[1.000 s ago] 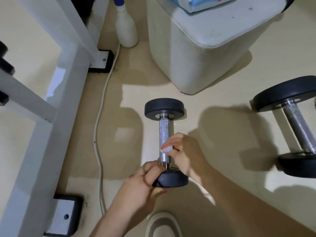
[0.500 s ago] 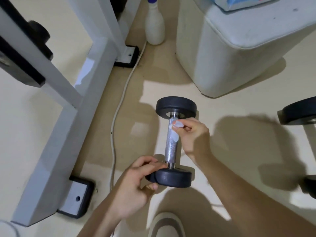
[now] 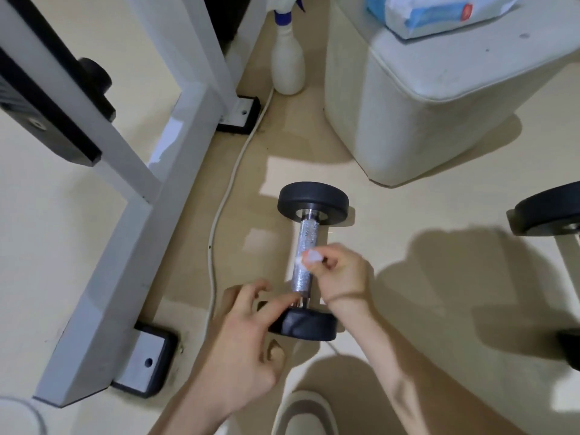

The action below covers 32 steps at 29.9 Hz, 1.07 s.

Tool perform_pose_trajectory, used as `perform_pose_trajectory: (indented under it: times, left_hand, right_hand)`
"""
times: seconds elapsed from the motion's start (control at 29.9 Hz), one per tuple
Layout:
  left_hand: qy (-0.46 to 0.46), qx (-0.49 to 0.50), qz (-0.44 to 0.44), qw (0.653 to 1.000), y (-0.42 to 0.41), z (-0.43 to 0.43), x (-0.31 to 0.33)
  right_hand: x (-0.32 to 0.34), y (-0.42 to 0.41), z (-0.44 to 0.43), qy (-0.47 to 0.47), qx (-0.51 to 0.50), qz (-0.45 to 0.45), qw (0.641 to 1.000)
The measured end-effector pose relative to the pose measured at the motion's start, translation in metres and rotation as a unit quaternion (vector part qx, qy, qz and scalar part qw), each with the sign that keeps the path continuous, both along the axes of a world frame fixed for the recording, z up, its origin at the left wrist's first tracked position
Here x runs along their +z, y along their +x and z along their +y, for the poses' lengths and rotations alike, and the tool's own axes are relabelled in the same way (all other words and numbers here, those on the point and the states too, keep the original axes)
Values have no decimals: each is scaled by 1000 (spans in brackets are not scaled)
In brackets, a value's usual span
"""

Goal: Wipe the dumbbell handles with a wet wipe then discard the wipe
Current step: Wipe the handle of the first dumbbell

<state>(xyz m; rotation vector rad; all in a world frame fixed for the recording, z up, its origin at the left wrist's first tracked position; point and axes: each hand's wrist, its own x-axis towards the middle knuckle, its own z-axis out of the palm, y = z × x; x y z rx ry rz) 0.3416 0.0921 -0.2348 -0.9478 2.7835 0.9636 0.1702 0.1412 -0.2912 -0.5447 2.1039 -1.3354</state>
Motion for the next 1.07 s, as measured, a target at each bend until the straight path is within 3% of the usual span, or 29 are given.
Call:
perform_pose_trajectory:
  times: [0.07,0.17,0.4,0.57,0.74,0.97,1.07]
  left_hand:
    - [-39,-32,-12,999,-3,7,2]
    - [-98,-30,-15,995,-1,0,-4]
    - [-49,-10,-19,999,13,-13,-3]
    - [-33,8,-18,999,14,-15,-2]
    - [-40,7,-26,999,12,-13,-2]
    - [10,67,5,998,17,-13,-2]
    - [23,84,27,996,18,-16,-3]
  right_hand:
    - [-3,10,4,3,29,-31,999]
    - [3,-2,-27,-26,-41,-7,999]
    - [5,15,-35,11,-125,-29,992]
    - [11,27,-13,23,-16,-121,992]
    - [32,-10,-49,14,-80,-42,996]
    - [16,33,7,57,10,-126,990]
    - [27,13,-10,46,62,-75,994]
